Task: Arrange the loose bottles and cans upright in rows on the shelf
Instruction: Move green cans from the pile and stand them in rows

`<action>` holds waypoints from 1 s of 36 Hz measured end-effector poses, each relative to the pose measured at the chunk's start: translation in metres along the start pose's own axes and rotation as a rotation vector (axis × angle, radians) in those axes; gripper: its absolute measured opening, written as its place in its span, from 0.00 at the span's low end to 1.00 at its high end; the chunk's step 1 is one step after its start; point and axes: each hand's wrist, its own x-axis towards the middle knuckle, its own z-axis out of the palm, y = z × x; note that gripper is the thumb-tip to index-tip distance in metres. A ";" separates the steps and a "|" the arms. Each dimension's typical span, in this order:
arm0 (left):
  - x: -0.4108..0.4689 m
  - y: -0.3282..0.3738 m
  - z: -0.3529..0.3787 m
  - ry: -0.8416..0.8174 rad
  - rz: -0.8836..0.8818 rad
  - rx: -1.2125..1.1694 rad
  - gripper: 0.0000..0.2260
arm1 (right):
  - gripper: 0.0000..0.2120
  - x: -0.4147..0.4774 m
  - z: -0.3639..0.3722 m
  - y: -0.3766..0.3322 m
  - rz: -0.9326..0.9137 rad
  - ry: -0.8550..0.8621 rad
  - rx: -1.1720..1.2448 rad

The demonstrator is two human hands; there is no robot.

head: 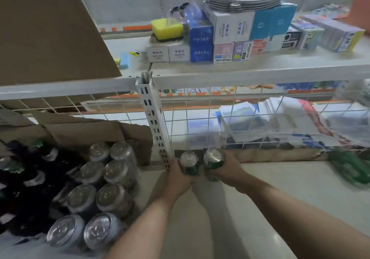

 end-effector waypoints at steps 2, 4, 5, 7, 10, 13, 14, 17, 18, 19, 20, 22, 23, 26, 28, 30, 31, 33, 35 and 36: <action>0.003 0.000 0.001 0.001 0.025 0.025 0.29 | 0.17 0.001 0.006 -0.002 -0.015 -0.009 0.018; 0.010 0.000 0.000 -0.033 0.057 0.020 0.27 | 0.16 0.003 0.012 -0.006 -0.037 -0.031 0.041; 0.014 -0.001 -0.001 -0.048 0.075 0.013 0.25 | 0.16 0.005 0.015 -0.006 -0.048 -0.033 0.054; 0.017 0.002 -0.003 -0.059 0.104 -0.008 0.24 | 0.15 0.011 0.021 -0.003 -0.049 -0.028 0.074; 0.020 0.000 -0.005 -0.078 0.116 -0.019 0.24 | 0.17 0.020 0.026 0.008 -0.017 -0.027 0.056; 0.022 0.001 -0.004 -0.075 0.115 -0.003 0.25 | 0.19 0.030 0.031 0.022 0.033 -0.001 0.015; 0.022 0.001 -0.004 -0.073 0.121 -0.010 0.25 | 0.23 0.033 0.033 0.028 0.049 -0.001 0.005; 0.018 0.003 -0.003 -0.066 0.138 -0.028 0.20 | 0.29 0.043 0.034 0.041 0.046 0.023 -0.031; 0.018 0.002 -0.003 -0.067 0.138 -0.032 0.19 | 0.25 0.044 0.034 0.040 0.040 0.022 -0.044; 0.019 0.000 -0.003 -0.070 0.143 -0.038 0.20 | 0.21 0.045 0.034 0.040 0.039 0.006 -0.053; 0.018 0.000 -0.003 -0.069 0.146 -0.040 0.20 | 0.19 0.045 0.034 0.041 0.035 -0.012 -0.046; 0.019 -0.003 -0.001 -0.053 0.155 -0.056 0.22 | 0.22 0.048 0.033 0.045 0.053 -0.021 -0.011; 0.020 -0.005 0.000 -0.047 0.155 -0.064 0.22 | 0.26 0.051 0.034 0.050 0.063 -0.023 0.022; 0.020 -0.006 0.000 -0.054 0.165 -0.085 0.24 | 0.32 0.064 0.040 0.068 0.089 -0.033 0.030; 0.021 -0.006 0.000 -0.064 0.182 -0.102 0.24 | 0.34 0.075 0.043 0.085 0.110 -0.038 0.011; 0.022 -0.008 0.000 -0.066 0.176 -0.106 0.23 | 0.36 0.091 0.049 0.112 0.103 -0.038 -0.003; 0.023 -0.009 0.000 -0.068 0.170 -0.106 0.24 | 0.36 0.093 0.049 0.116 0.099 -0.040 -0.013; 0.024 -0.010 0.000 -0.073 0.148 -0.116 0.26 | 0.36 0.090 0.048 0.110 0.118 -0.046 -0.020; 0.026 -0.012 0.000 -0.074 0.133 -0.112 0.28 | 0.36 0.078 0.043 0.088 0.147 -0.042 -0.013; 0.028 -0.014 0.000 -0.075 0.128 -0.107 0.28 | 0.36 0.075 0.042 0.084 0.156 -0.041 -0.016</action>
